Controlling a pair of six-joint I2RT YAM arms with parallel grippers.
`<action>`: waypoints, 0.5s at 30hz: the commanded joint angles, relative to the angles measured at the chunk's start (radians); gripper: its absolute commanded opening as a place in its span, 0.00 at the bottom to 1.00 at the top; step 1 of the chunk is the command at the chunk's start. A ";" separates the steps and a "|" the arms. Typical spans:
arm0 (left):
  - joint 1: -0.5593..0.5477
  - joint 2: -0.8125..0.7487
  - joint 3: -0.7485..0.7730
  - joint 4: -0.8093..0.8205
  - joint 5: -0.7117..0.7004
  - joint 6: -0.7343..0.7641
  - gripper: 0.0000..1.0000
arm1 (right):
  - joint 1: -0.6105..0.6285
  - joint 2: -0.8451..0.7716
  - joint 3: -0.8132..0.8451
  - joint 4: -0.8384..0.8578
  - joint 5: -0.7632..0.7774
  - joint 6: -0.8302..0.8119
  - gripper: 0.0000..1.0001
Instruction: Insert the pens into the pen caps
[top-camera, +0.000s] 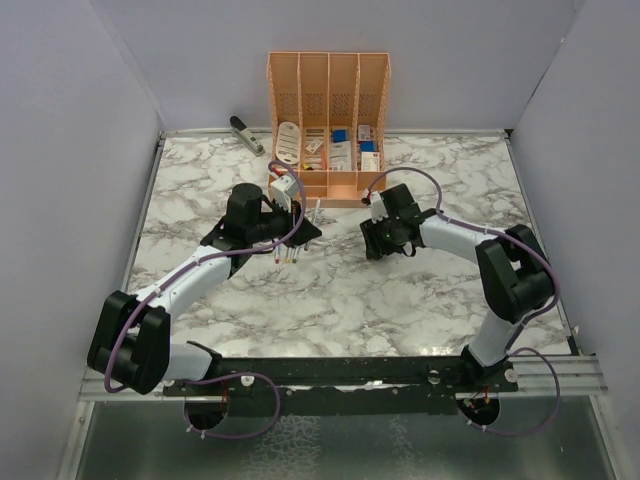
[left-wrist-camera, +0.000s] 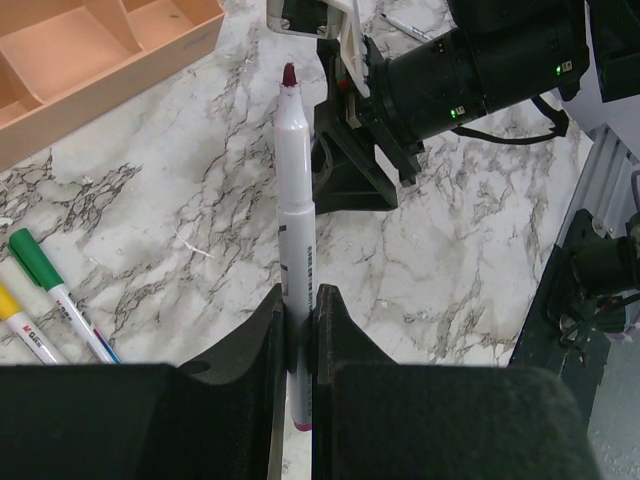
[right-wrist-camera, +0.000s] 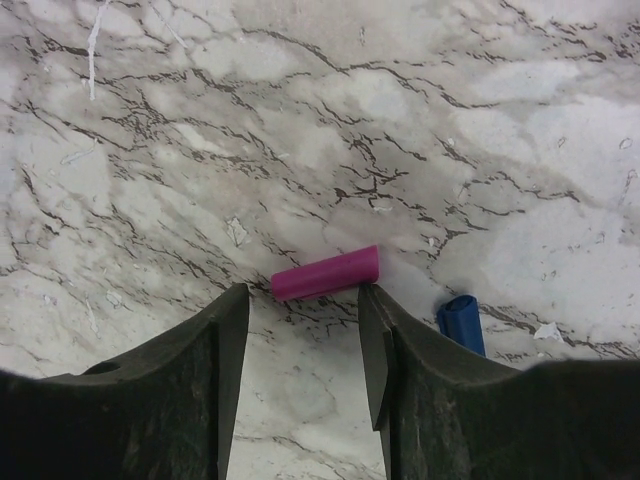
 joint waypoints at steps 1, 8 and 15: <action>0.004 -0.017 -0.003 -0.005 0.016 0.027 0.00 | 0.005 0.064 0.009 -0.016 -0.066 0.057 0.49; 0.004 -0.018 0.000 -0.017 0.012 0.040 0.00 | 0.004 0.104 0.038 -0.016 -0.083 0.106 0.53; 0.004 -0.014 0.013 -0.028 0.006 0.051 0.00 | 0.015 0.153 0.067 -0.053 -0.015 0.102 0.51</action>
